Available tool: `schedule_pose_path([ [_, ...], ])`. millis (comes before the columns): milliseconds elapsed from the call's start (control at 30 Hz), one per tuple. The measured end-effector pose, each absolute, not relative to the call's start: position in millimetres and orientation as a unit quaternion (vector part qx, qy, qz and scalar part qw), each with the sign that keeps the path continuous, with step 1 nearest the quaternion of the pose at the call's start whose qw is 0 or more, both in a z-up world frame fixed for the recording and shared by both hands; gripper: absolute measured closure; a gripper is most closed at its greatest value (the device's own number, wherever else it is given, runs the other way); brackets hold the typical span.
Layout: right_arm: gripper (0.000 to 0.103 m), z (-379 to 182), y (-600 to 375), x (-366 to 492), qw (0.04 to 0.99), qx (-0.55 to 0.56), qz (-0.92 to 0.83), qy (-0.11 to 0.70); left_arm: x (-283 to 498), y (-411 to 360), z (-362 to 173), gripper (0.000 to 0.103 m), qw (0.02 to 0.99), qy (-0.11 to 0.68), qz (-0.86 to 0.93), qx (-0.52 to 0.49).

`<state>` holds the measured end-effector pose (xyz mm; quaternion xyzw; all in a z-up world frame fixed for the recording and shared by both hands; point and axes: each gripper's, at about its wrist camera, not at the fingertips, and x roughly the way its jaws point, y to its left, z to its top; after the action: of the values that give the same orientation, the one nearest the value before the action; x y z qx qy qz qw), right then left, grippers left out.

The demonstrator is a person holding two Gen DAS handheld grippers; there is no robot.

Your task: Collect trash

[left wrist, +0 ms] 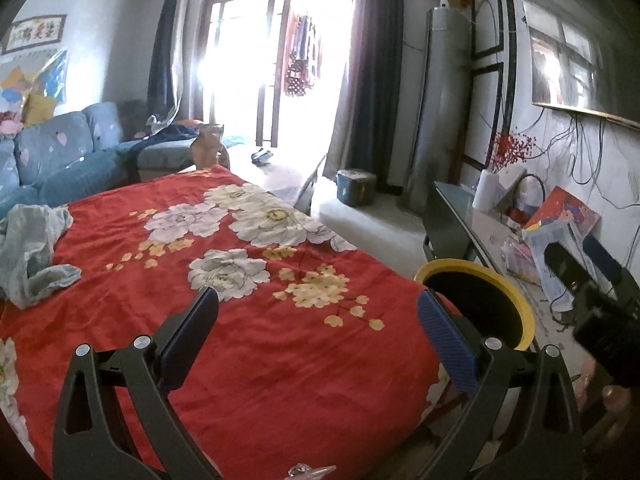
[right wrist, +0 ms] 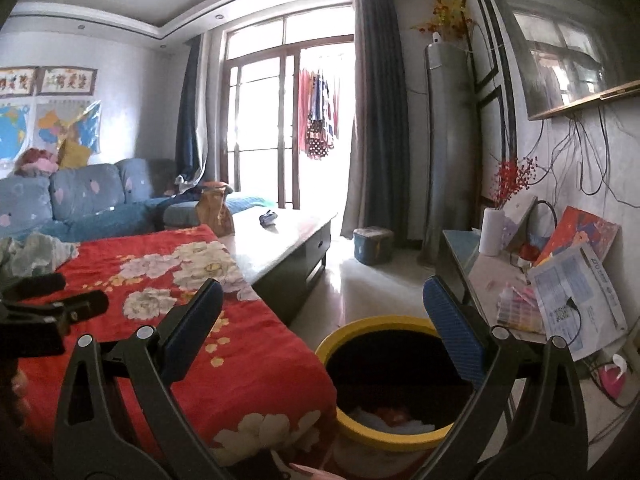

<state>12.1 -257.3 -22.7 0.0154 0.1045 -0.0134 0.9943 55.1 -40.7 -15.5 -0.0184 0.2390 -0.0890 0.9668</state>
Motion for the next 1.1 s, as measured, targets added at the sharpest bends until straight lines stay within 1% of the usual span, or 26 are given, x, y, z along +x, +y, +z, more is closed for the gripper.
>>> schedule_pose_path([
  [1100,0.011,-25.4,-253.8,12.1,0.994,0.009,-0.011,0.11,51.1,-38.2,-15.0,0.006,0.968,0.233,-0.091,-0.023],
])
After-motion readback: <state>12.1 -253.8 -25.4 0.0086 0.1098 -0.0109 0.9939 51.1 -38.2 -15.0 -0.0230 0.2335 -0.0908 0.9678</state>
